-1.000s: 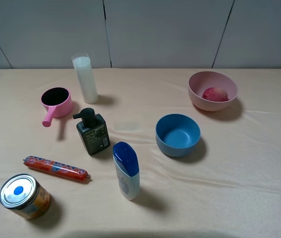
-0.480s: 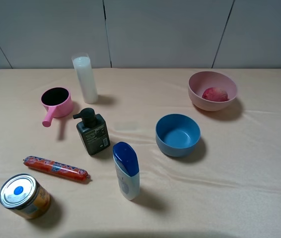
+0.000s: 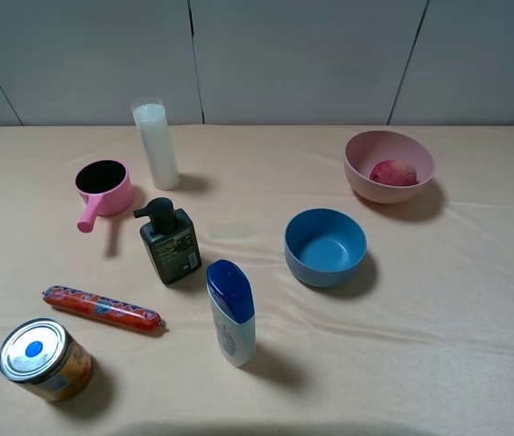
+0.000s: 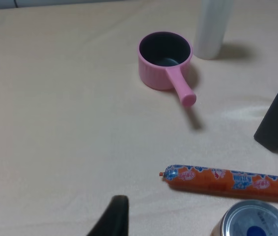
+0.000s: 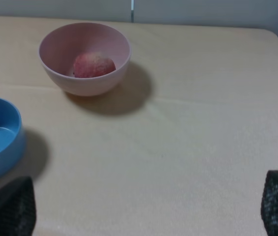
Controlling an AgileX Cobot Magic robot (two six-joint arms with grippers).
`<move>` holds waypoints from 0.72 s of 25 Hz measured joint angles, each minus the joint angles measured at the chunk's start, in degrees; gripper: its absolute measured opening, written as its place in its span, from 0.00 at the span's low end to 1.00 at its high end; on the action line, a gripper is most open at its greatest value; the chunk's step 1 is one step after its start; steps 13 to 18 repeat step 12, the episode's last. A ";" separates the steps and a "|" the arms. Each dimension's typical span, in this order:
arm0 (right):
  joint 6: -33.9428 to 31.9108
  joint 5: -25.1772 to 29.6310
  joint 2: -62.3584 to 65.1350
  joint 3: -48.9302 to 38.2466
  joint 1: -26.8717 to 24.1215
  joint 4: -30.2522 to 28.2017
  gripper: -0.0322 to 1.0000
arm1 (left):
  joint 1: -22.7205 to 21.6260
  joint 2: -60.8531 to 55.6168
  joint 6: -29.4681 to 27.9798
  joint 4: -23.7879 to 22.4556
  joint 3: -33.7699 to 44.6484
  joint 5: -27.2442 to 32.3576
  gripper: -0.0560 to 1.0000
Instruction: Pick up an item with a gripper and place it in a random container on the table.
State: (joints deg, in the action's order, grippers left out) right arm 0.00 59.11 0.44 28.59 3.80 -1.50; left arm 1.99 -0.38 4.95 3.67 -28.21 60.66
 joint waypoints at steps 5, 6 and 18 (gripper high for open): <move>0.00 0.00 0.00 0.00 0.00 0.00 0.70 | 0.00 0.00 0.00 0.00 0.00 0.00 0.99; 0.00 0.00 0.00 0.00 0.00 0.00 0.70 | 0.00 0.00 0.00 0.00 0.00 0.00 0.99; 0.00 0.00 0.00 0.00 0.00 0.00 0.70 | 0.00 0.00 0.00 0.00 0.00 0.00 0.99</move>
